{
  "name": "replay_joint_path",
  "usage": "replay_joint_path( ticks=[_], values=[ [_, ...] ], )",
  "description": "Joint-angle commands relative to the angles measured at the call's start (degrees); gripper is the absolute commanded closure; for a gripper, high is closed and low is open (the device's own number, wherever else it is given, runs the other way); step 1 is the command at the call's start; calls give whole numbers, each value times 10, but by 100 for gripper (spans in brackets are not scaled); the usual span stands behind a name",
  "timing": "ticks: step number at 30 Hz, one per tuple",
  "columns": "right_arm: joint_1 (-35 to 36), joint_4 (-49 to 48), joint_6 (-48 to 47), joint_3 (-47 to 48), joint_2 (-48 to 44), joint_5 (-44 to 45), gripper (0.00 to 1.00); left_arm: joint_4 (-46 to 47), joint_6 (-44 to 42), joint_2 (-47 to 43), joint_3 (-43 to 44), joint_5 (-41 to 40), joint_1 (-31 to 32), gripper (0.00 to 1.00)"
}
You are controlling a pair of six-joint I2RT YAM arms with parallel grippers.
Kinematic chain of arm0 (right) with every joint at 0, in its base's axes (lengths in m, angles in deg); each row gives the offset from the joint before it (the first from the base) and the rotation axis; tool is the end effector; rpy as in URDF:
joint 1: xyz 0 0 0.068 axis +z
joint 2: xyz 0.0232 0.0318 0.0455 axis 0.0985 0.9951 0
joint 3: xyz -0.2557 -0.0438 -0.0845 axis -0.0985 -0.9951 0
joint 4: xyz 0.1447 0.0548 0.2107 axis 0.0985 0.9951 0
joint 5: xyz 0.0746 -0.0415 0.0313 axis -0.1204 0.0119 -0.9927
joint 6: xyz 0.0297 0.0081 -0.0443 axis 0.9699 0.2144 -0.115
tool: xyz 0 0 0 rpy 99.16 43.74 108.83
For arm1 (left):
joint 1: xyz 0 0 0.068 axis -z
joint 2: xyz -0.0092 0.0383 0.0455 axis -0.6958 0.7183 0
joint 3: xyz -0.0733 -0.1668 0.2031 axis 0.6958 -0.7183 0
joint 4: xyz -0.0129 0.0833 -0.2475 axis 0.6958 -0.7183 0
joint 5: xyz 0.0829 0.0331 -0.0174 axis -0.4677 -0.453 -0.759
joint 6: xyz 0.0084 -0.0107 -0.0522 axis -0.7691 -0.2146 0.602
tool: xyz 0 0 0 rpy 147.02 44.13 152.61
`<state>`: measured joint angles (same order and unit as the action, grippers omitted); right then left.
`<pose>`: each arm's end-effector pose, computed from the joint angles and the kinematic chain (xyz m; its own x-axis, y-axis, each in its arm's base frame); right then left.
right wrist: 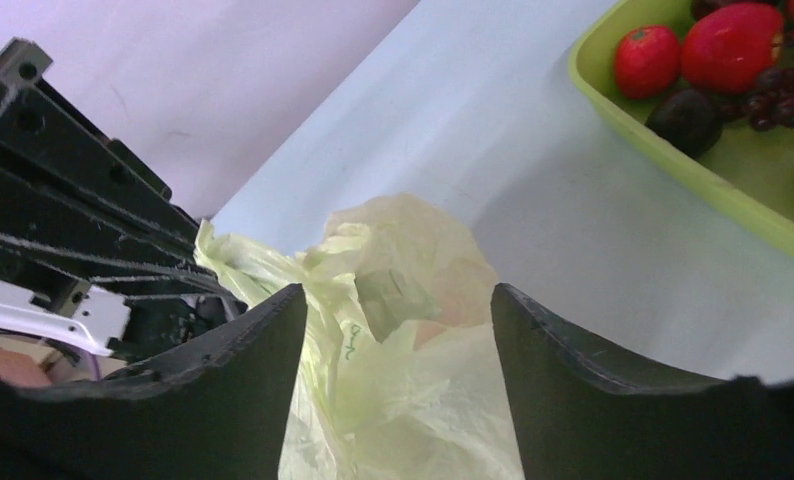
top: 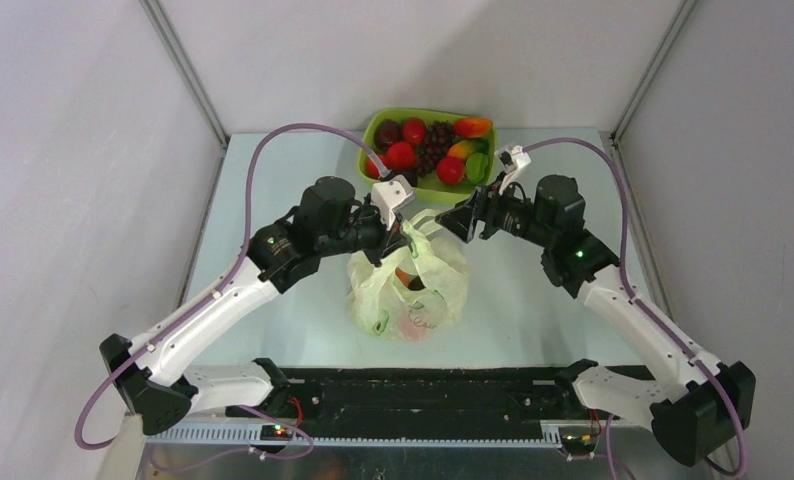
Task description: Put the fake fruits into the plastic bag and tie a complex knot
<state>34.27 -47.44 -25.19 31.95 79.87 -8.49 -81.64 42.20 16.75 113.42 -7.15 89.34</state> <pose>0.2093 0.1322 0.3696 -0.3674 0.1238 -0.9218 -0.7384 0.5638 0.3701 0.1728 -0.1876 0.3869 -0.2258 0.3519 -0.9084 0.8762 0.4809 -0.0315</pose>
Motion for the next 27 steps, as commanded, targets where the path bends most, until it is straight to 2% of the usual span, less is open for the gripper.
replay_joint_path(
  ticks=[1,8,12,14,16,18,21,27],
  values=[
    [-2,-68,51,32,23,-36,32,27,-15,-13,-7,-2,3,100],
    [1,-45,61,52,54,-59,47,35,-15,-15,-15,-10,3,100],
    [8,-29,65,63,54,-75,61,45,-14,-19,-23,-19,3,100],
    [14,-5,63,69,54,-75,72,48,-12,-21,-27,-21,3,100],
    [20,6,63,70,51,-72,89,53,-9,-25,-31,-26,2,100],
    [28,12,65,70,42,-65,100,55,-6,-29,-35,-34,3,100],
    [54,19,59,70,18,-42,100,58,1,-36,-41,-55,3,100],
    [141,45,26,55,-16,74,100,61,14,-40,-43,-85,3,100]
  ],
)
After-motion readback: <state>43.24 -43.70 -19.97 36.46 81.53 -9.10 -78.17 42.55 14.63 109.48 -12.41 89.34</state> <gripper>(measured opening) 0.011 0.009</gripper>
